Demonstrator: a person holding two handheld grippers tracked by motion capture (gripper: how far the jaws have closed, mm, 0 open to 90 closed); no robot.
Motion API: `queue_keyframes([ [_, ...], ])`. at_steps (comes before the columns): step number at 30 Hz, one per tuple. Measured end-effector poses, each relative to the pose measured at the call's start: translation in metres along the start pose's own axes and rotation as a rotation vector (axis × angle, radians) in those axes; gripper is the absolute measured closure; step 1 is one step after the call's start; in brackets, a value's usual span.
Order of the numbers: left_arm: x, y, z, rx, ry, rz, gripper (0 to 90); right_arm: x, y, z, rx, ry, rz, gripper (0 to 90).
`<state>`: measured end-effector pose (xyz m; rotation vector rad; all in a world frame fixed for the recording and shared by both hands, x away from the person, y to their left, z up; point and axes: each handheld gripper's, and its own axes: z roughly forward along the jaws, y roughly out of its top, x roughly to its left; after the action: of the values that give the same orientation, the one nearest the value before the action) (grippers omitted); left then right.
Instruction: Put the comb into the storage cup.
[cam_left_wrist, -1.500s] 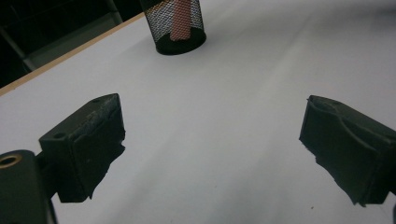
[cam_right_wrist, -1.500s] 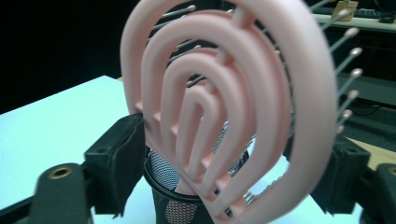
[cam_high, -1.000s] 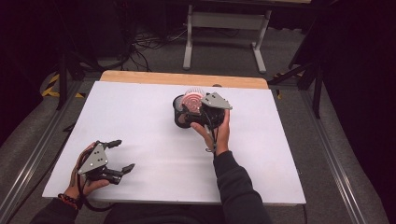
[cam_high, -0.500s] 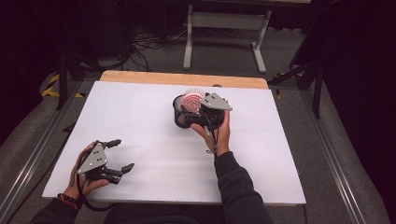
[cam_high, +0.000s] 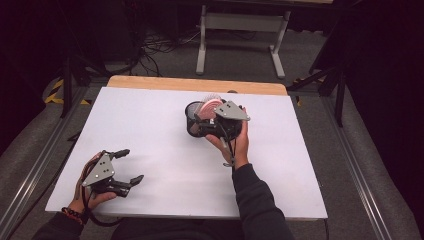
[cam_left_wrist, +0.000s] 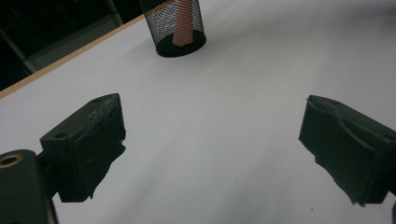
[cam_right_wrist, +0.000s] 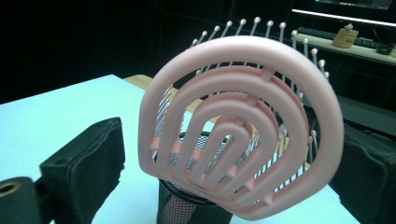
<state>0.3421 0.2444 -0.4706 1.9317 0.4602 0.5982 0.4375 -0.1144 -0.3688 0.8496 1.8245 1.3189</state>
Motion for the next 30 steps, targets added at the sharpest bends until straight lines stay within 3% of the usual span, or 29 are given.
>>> queue_keyframes([
  [30,0.000,0.000,0.000,0.000,0.000,0.001,7.8,-0.002,0.006,-0.016,-0.013,-0.013,-0.032,6.7],
])
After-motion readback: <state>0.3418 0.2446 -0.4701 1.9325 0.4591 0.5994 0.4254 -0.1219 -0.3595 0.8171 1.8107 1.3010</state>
